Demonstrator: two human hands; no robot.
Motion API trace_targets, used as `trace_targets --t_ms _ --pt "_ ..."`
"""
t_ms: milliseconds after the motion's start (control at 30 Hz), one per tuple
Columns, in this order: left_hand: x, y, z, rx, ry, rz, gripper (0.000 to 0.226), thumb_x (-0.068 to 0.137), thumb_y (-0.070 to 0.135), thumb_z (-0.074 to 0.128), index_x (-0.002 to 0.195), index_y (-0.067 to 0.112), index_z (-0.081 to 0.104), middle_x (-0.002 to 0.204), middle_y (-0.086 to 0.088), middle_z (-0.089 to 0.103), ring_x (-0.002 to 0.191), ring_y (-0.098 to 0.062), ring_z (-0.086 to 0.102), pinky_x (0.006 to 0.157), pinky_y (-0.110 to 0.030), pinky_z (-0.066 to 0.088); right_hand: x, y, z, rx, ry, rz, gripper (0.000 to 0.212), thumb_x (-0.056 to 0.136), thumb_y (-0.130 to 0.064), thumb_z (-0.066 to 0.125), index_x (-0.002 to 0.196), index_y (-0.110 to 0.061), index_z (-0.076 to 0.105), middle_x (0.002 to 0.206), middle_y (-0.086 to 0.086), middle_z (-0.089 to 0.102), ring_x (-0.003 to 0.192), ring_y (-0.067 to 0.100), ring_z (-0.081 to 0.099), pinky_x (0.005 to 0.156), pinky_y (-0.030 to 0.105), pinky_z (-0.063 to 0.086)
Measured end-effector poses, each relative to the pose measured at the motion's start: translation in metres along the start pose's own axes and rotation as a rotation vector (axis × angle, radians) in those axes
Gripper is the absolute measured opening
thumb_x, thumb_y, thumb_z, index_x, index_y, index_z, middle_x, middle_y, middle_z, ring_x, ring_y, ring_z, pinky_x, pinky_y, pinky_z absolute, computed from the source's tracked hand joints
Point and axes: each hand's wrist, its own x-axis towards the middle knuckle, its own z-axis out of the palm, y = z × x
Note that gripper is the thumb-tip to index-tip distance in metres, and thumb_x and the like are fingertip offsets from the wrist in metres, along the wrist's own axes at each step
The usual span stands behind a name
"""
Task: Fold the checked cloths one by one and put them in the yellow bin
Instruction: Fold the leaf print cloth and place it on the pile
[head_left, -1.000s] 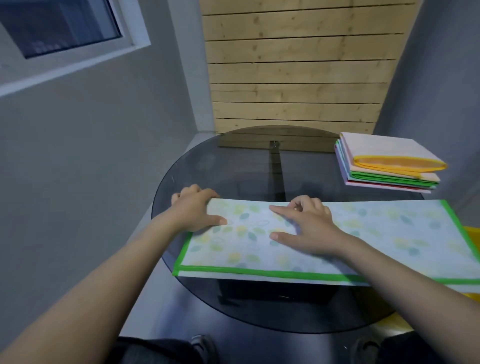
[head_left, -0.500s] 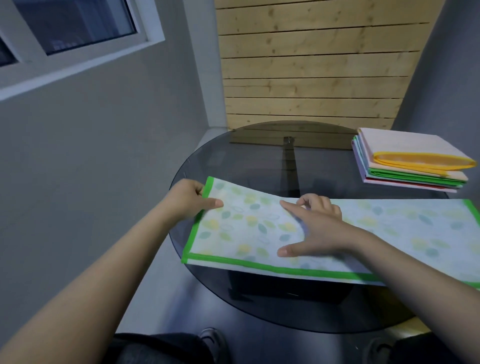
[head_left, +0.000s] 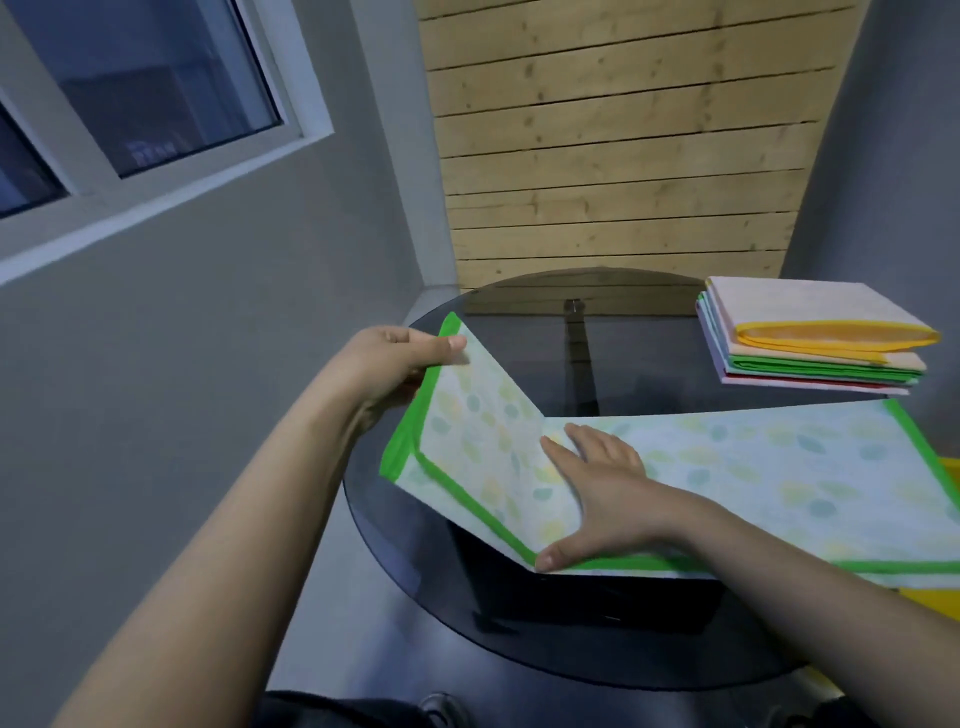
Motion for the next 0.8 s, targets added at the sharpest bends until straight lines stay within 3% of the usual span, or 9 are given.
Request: trace_targets --t_ms 100,167,233,300,400,533,667,733,800 --pt "-0.002 0.011 0.028 -0.048 -0.048 0.049 0.026 0.078 0.025 0.073 0.073 0.001 0.063 0.048 0.001 0.059 0.05 -0.017 0.054 0.067 -0.034 0.047 -0.009 0.009 -0.008 0.215 0.041 -0.038 0.107 0.069 -0.062 0.067 0.15 -0.023 0.009 0.159 -0.003 0.0 0.145 0.013 -0.005 0.116 0.031 0.003" --pt "-0.002 0.019 0.052 -0.054 -0.077 0.068 0.03 0.08 0.027 0.072 0.063 0.012 0.053 0.039 0.008 0.05 0.04 -0.01 0.047 0.052 -0.024 0.043 -0.015 0.02 -0.017 0.462 0.133 -0.009 0.078 0.078 -0.05 0.066 0.144 -0.022 0.034 0.152 -0.003 0.03 0.14 0.009 0.024 0.112 0.025 0.022" --pt "-0.001 0.024 0.08 -0.037 -0.071 0.088 0.031 0.079 0.028 0.073 0.066 0.013 0.049 0.039 0.007 0.05 0.035 -0.008 0.047 0.041 -0.018 0.042 -0.021 0.031 -0.026 0.714 0.28 0.075 0.043 0.086 -0.029 0.064 0.126 -0.016 0.056 0.13 0.002 0.058 0.117 0.015 0.055 0.102 0.029 0.041" --pt "-0.001 0.025 0.108 -0.021 -0.076 0.106 0.03 0.078 0.028 0.075 0.073 0.011 0.051 0.042 0.003 0.053 0.033 -0.01 0.05 0.039 -0.018 0.044 -0.03 0.043 -0.035 1.019 0.408 0.208 0.023 0.09 -0.015 0.057 0.109 -0.004 0.065 0.097 0.008 0.069 0.084 0.024 0.065 0.078 0.037 0.052" --pt "0.003 0.013 0.152 0.013 -0.136 0.113 0.03 0.078 0.027 0.076 0.068 0.012 0.052 0.043 -0.001 0.056 0.034 -0.013 0.052 0.042 -0.021 0.048 -0.057 0.058 -0.046 1.323 0.404 0.419 0.023 0.092 -0.018 0.046 0.101 -0.002 0.06 0.064 0.012 0.063 0.049 0.023 0.056 0.05 0.027 0.036" --pt "0.01 -0.018 0.201 0.072 -0.17 0.037 0.031 0.078 0.021 0.075 0.078 0.013 0.046 0.052 -0.008 0.058 0.035 -0.016 0.051 0.042 -0.024 0.047 -0.087 0.066 -0.04 1.182 0.29 0.53 0.024 0.091 -0.03 0.044 0.093 -0.009 0.054 0.052 0.004 0.06 0.039 0.019 0.054 0.045 0.026 0.035" --pt "0.012 -0.042 0.222 0.19 -0.215 0.018 0.018 0.082 0.006 0.059 0.082 0.012 0.042 0.058 -0.011 0.057 0.037 -0.016 0.05 0.042 -0.026 0.047 -0.097 0.064 -0.016 0.656 0.35 0.436 0.034 0.08 -0.032 0.064 0.104 -0.021 0.043 0.072 0.002 0.062 0.062 0.017 0.059 0.056 0.032 0.044" --pt "0.016 -0.046 0.224 0.221 -0.183 0.077 0.012 0.082 0.007 0.057 0.079 0.012 0.046 0.06 -0.007 0.058 0.044 -0.016 0.051 0.045 -0.025 0.046 -0.097 0.064 -0.005 0.463 0.379 0.393 0.038 0.081 -0.034 0.063 0.106 -0.023 0.036 0.075 0.001 0.06 0.069 0.019 0.058 0.062 0.037 0.043" --pt "0.024 -0.05 0.221 0.336 -0.1 0.239 0.006 0.083 0.011 0.056 0.079 0.016 0.054 0.074 -0.001 0.059 0.062 -0.011 0.052 0.058 -0.021 0.044 -0.095 0.064 0.001 0.334 0.438 0.369 0.033 0.085 -0.035 0.057 0.103 -0.026 0.03 0.075 0.0 0.058 0.067 0.019 0.055 0.054 0.032 0.037"
